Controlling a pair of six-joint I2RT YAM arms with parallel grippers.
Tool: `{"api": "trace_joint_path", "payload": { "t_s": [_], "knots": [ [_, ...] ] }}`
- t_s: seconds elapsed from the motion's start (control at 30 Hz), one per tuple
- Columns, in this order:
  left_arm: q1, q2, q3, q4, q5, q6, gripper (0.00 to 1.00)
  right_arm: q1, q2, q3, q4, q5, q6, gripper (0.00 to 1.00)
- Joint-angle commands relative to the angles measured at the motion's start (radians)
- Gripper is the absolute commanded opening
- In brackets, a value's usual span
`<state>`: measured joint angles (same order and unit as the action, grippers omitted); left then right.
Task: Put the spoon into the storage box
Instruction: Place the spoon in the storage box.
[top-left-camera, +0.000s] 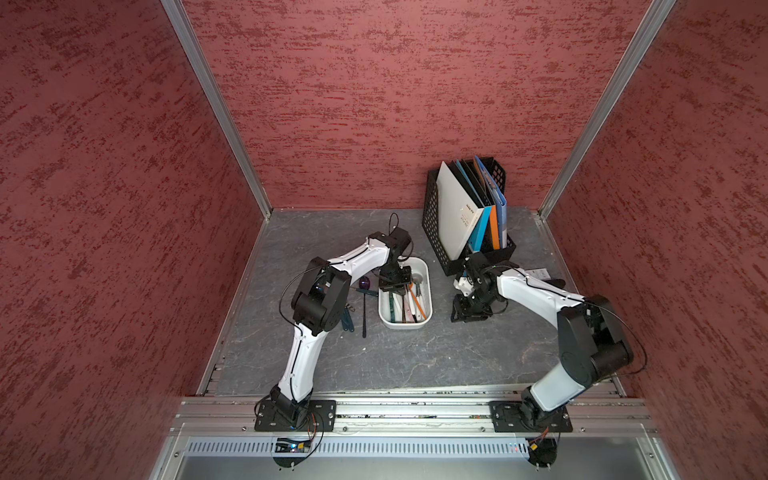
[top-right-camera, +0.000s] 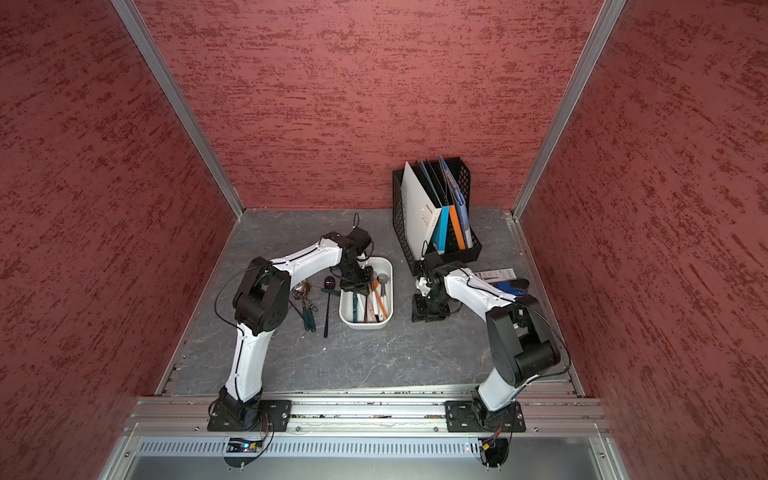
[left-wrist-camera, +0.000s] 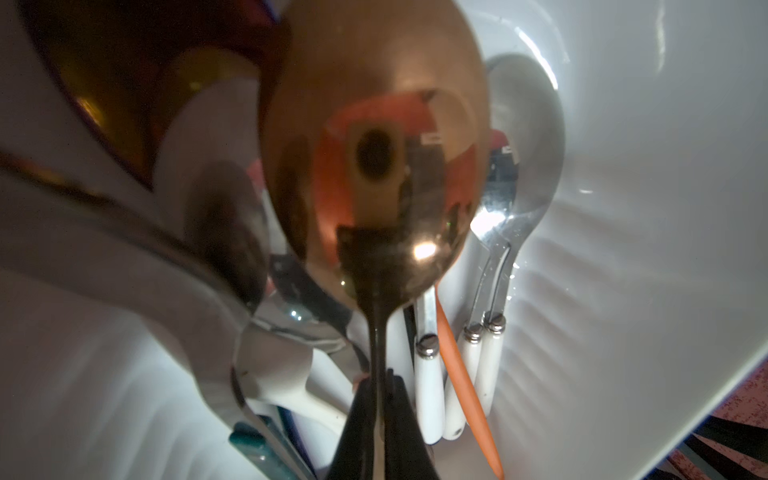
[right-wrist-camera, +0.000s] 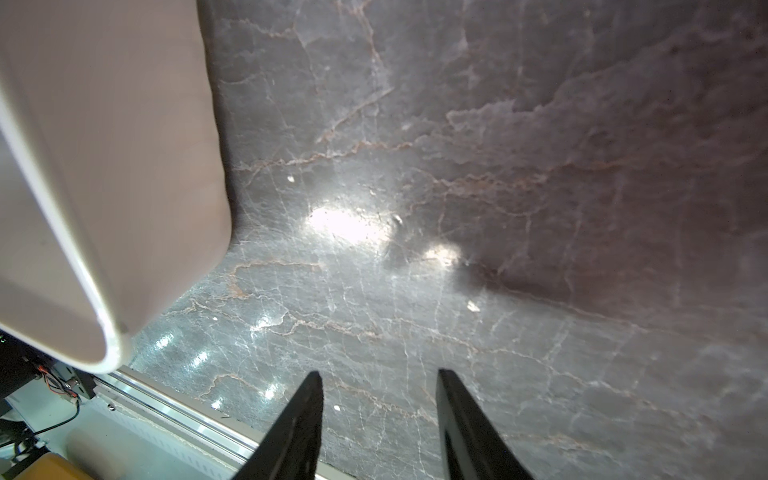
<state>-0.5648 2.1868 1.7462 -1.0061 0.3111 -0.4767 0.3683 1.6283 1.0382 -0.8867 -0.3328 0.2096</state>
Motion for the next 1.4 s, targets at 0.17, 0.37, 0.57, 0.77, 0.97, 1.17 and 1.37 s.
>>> {"api": "trace_joint_path", "payload": {
  "t_s": [0.17,0.37,0.57,0.77,0.97,1.17,1.37],
  "knots": [
    [0.005,0.0,0.015,-0.016,-0.018,0.007,0.29,-0.002,-0.023,-0.007,0.008,0.0,0.001,0.48],
    [0.009,-0.102,-0.041,-0.007,-0.054,-0.009,0.32,-0.002,-0.019,0.011,-0.005,0.003,-0.002,0.49],
    [0.098,-0.37,-0.269,0.054,-0.073,-0.076,0.36,-0.002,-0.018,0.016,-0.005,0.002,-0.001,0.49],
    [0.256,-0.65,-0.53,0.092,-0.097,-0.147,0.41,-0.002,-0.004,0.023,0.0,-0.007,-0.005,0.49],
    [0.393,-0.796,-0.734,0.138,-0.143,-0.229,0.42,-0.003,-0.001,0.033,-0.005,-0.008,-0.012,0.49],
    [0.494,-0.815,-0.896,0.253,-0.11,-0.33,0.43,-0.003,0.001,0.033,-0.01,-0.009,-0.023,0.49],
    [0.501,-0.721,-0.888,0.302,-0.122,-0.346,0.44,-0.003,0.011,0.048,-0.009,-0.005,-0.028,0.49]
  ]
}}
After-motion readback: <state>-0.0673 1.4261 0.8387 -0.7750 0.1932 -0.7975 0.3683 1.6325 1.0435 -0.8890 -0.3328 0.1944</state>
